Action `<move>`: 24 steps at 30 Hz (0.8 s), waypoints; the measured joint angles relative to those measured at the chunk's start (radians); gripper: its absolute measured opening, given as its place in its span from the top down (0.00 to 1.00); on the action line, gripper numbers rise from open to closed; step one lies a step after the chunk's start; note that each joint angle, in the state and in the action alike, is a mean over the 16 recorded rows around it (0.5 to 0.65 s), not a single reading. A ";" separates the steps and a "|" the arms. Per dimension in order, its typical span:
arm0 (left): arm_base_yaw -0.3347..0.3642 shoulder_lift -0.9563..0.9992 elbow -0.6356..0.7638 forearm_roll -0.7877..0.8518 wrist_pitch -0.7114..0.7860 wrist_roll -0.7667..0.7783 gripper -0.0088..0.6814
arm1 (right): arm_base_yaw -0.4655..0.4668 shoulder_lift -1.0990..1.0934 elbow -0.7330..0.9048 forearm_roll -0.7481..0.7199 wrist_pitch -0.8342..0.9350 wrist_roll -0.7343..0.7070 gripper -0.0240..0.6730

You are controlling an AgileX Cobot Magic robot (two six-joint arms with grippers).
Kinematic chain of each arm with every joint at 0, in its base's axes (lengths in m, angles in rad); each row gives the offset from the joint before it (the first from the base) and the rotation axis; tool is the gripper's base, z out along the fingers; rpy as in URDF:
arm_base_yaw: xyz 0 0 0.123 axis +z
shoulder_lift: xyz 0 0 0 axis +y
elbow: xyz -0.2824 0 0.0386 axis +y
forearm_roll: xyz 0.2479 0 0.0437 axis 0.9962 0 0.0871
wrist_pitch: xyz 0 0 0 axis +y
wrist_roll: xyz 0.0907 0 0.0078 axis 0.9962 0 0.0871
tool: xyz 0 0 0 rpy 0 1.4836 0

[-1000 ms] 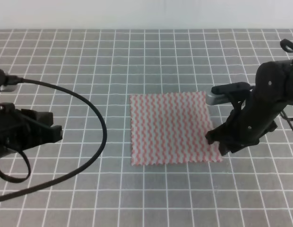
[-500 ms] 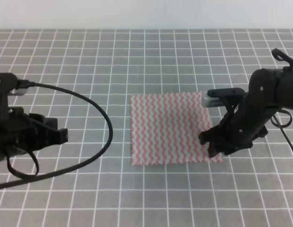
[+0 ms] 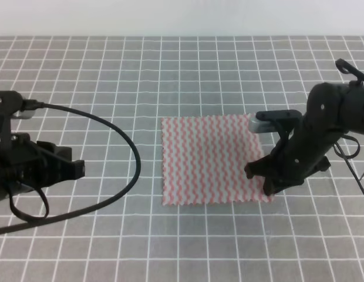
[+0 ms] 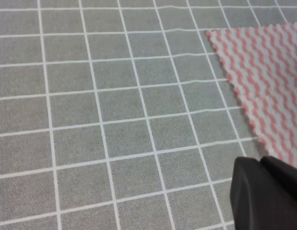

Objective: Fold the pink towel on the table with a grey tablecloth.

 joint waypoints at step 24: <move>-0.221 0.239 -0.003 -0.005 -0.084 0.739 0.45 | 0.001 0.004 -0.251 0.004 0.070 -0.047 0.99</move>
